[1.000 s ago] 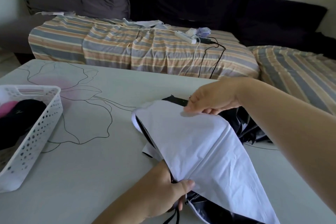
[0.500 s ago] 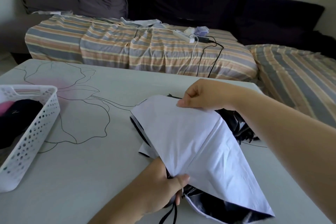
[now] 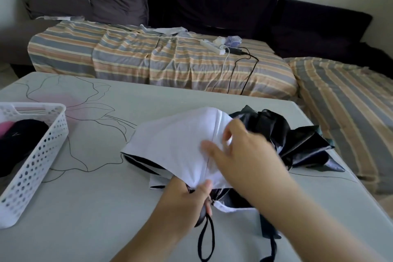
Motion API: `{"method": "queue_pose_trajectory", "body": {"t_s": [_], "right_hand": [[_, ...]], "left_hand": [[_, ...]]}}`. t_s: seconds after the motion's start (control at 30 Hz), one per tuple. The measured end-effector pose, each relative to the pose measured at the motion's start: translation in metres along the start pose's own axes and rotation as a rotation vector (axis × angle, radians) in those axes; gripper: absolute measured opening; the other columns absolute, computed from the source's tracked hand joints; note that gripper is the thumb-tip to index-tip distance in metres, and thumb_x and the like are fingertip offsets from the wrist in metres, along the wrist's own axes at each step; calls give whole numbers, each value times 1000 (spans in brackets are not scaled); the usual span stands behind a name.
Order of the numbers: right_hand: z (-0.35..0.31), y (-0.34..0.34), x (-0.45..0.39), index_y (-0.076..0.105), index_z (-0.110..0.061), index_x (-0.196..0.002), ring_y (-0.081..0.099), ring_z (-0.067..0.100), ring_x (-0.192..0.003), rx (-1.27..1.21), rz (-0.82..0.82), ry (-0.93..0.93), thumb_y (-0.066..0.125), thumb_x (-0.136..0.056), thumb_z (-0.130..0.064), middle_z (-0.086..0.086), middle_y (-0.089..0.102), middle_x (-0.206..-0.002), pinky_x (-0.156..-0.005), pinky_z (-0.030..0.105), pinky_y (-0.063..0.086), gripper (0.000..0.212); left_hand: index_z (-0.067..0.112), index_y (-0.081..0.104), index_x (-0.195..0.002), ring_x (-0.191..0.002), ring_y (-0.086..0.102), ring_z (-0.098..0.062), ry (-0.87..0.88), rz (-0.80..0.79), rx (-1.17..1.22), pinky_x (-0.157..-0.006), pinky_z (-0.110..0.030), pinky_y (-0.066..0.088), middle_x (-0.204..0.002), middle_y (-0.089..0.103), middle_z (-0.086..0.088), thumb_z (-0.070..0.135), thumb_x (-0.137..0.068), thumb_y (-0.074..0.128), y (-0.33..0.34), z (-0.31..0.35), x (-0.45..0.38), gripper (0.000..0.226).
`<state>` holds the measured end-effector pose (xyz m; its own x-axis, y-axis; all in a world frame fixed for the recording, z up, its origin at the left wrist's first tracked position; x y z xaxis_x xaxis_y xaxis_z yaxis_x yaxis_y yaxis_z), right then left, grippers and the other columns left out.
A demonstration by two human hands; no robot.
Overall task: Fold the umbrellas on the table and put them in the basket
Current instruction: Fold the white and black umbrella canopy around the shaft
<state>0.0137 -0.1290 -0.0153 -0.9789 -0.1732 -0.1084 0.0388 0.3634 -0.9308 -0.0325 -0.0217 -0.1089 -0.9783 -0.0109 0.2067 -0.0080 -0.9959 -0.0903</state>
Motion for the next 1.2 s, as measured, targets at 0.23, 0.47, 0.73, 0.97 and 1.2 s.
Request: {"method": "queue_pose_trajectory", "body": {"t_s": [0.23,0.47,0.73,0.97,1.2], "right_hand": [[23,39,14,28,-19,-101,49,11,-84,-503,-102,403,60,-78,-65,-9,46,-95,-59,20,36,60],[52,71,16,36,-23,-136,58,25,-111,-991,39,583,82,-50,-56,3,50,-131,-91,43,51,103],[66,50,6,35,-21,-135,54,22,-110,-1112,326,440,67,-75,-15,3,50,-124,-80,31,44,69],[64,50,14,5,-45,-144,40,19,-131,-1143,307,410,65,-77,-21,-4,31,-147,-96,36,43,93],[60,51,19,3,-57,-139,40,21,-131,-1164,312,356,65,-74,-22,-5,25,-150,-94,40,49,96]], "left_hand": [[23,54,-102,-43,50,-4,146,-13,-18,-56,-21,42,-43,51,6,23,-95,53,13,-1,4,7],[18,47,-119,-57,57,0,288,-50,-227,-59,-16,44,-54,58,10,27,-94,53,36,-2,6,28],[18,44,-105,-48,58,-11,669,375,-741,-41,-18,30,-66,61,12,40,-74,46,34,43,40,38],[24,30,-147,-129,45,-12,331,244,-537,-99,-17,38,-145,41,4,80,-79,1,47,13,21,93],[61,55,-88,-69,57,0,112,-6,-196,-74,-24,48,-81,63,20,51,-84,34,39,12,12,23]]}}
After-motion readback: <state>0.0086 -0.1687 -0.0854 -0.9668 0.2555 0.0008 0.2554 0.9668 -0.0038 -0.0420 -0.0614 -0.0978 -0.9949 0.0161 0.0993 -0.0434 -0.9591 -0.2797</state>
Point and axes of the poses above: each hand's wrist, its own x-axis away from the middle knuckle, its own y-axis out of the palm, z = x × y, the point moved 6 cm from there along -x, towards the middle knuckle
